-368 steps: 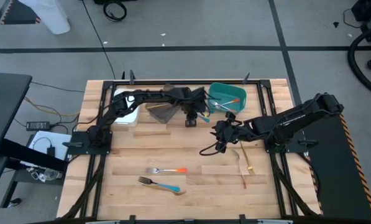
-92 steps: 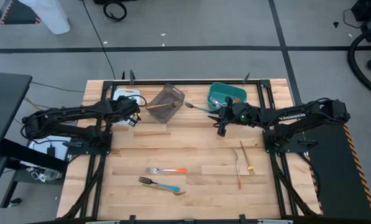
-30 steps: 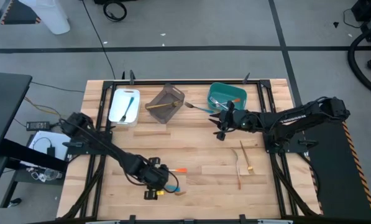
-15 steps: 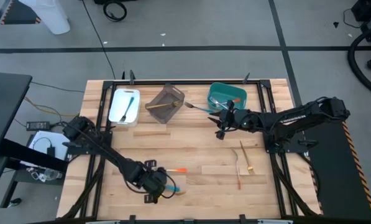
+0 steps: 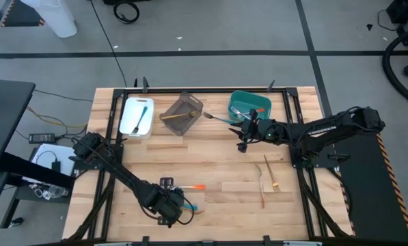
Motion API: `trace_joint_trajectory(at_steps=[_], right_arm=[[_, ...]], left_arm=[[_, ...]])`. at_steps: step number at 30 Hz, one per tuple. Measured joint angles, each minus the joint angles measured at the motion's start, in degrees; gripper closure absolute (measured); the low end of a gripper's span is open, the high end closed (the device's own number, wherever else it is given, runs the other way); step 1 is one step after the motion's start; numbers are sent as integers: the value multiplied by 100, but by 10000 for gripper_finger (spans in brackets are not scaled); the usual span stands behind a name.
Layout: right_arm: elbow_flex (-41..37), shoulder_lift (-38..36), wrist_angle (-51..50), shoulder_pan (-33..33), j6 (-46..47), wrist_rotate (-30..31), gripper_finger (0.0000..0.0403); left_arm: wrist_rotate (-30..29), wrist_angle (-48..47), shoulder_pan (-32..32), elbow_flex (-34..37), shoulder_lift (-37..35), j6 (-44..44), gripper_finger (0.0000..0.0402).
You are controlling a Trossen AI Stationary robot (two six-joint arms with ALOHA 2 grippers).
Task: Sort silverware by color (type)
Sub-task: Put the bottom blue fork into the white bin
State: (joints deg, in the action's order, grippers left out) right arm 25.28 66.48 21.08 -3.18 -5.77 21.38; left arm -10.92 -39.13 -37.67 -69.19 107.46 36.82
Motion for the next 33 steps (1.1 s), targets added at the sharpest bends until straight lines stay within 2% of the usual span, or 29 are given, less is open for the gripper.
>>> trace_joint_trajectory(at_steps=[8,13,23,33], right_arm=[[0,0,-55,0,105,-1,309],[0,0,-111,0,108,-3,309],[0,0,-112,0,110,-3,309],[0,0,-116,4,110,-25,309]], left_arm=[[-103,3,-13,0,44,-134,248],[-87,-1,-14,0,229,-142,242],[-25,25,-22,-7,275,-149,276],[46,26,-22,-2,280,-151,356]])
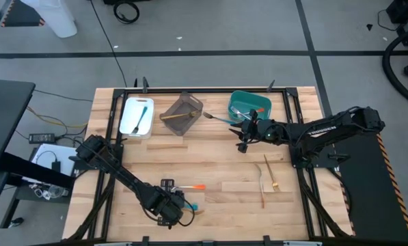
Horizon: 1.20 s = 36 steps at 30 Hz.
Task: Sort silverware by color (type)
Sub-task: Put the bottom blue fork into the white bin
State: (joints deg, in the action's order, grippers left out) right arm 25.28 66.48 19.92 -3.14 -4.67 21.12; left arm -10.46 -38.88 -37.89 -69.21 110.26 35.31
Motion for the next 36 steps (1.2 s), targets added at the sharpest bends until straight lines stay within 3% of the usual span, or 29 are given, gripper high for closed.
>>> trace_joint_trajectory(at_steps=[5,23,36], right_arm=[[0,0,-12,0,0,-2,309],[0,0,-41,0,66,-17,309],[1,62,-152,37,206,-286,309]], left_arm=[[-19,-4,1,0,0,3,376],[-36,-66,170,24,-111,210,377],[-588,-856,658,15,-907,303,377]])
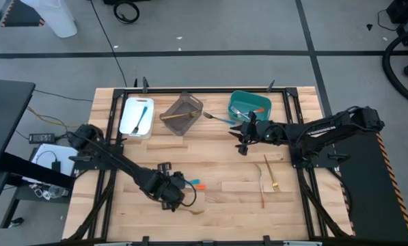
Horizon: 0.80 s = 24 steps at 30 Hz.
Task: Sort silverware by color (type)
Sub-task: Put the bottom blue fork into the white bin
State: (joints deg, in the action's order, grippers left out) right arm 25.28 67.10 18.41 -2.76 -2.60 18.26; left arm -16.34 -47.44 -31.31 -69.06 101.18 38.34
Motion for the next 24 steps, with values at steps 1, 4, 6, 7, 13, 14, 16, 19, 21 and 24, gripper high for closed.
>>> trace_joint_trajectory(at_steps=[1,4,6,7,13,14,16,19,21,24], right_arm=[[1,51,57,17,7,1,309],[1,184,50,61,5,0,309],[6,311,164,87,-2,5,309],[2,340,173,87,-44,7,309],[1,540,389,92,-84,58,309],[-1,539,393,92,-87,83,309],[1,533,408,92,-89,144,309],[1,522,394,94,-101,146,309],[-1,522,394,103,-124,155,309],[-1,524,444,111,-170,177,309]], left_arm=[[-45,-88,49,0,-66,-1,377],[-159,-252,220,0,-267,-3,377],[-236,-350,349,0,-379,-31,377],[-315,-437,418,0,-443,-41,377],[-766,-913,837,-4,-835,-182,377],[-853,-1025,926,-4,-894,-228,377],[-995,-1224,1126,-4,-1007,-413,377],[-1155,-1486,1535,11,-1115,-630,377],[-1262,-1576,1794,13,-1168,-807,377],[-1427,-1620,2128,15,-1228,-1059,377]])
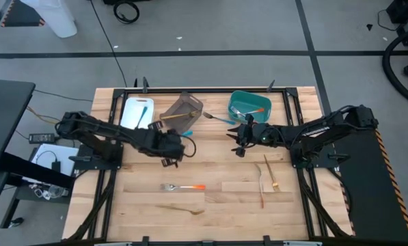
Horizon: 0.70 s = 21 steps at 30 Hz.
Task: Sort silverware by color (type)
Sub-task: Put the bottom blue fork into the white bin
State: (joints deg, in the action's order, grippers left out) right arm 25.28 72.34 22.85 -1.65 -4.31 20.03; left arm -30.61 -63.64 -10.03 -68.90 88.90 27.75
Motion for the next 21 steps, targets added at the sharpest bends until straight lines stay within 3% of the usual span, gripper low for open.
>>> trace_joint_trajectory(at_steps=[7,21], right_arm=[[2,2,27,29,28,-2,309],[2,4,134,201,12,152,309]], left_arm=[[-340,-85,535,95,-191,-418,377],[-425,890,1788,1608,-1526,-535,377]])
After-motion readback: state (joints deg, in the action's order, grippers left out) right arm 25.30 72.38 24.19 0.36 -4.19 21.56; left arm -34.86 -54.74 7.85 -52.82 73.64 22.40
